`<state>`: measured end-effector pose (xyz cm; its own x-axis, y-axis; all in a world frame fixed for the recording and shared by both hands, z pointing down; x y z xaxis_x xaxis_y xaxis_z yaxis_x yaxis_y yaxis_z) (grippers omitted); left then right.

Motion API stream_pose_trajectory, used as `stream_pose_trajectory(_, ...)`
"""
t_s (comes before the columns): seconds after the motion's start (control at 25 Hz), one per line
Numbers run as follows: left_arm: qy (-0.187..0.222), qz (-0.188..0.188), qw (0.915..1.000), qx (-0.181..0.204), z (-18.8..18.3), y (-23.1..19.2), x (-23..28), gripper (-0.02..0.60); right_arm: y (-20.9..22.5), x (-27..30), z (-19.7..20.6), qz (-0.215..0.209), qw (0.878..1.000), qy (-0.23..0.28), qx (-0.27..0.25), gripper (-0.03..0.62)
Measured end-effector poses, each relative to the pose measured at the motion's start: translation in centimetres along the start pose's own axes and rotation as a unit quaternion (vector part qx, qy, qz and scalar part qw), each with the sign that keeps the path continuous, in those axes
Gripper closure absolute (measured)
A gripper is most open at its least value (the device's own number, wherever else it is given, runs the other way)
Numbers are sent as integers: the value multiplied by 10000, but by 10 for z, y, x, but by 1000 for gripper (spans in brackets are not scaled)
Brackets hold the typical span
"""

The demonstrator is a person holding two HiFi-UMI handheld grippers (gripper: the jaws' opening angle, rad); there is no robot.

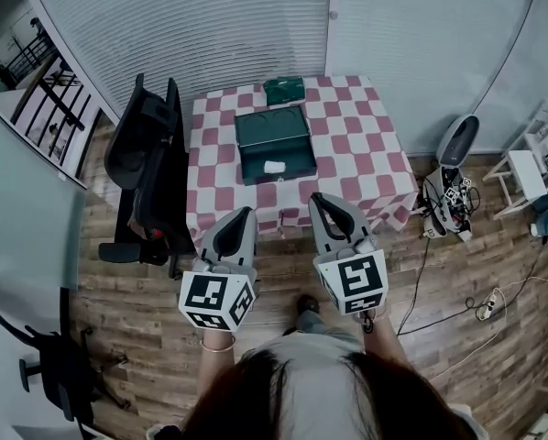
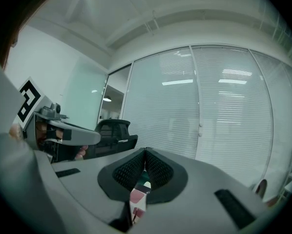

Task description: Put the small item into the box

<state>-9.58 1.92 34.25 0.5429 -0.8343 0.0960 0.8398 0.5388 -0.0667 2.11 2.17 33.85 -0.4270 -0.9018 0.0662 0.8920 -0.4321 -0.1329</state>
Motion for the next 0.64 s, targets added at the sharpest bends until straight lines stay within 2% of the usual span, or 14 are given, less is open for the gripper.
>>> stream_pose_trajectory(0.64, 35, 88, 10000, -2, 0, 6, -22, 574, -14, -18, -5, 85, 10000, 16, -29, 569)
Point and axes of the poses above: the fingertips, and each gripper's own axes: x forward along the fingers, y to its right, z out of its underside, the point moved 1 cm from there along -x, backward along the fingers, and after that the axes turned 3 degrees about -z, right-handed, at the moved point
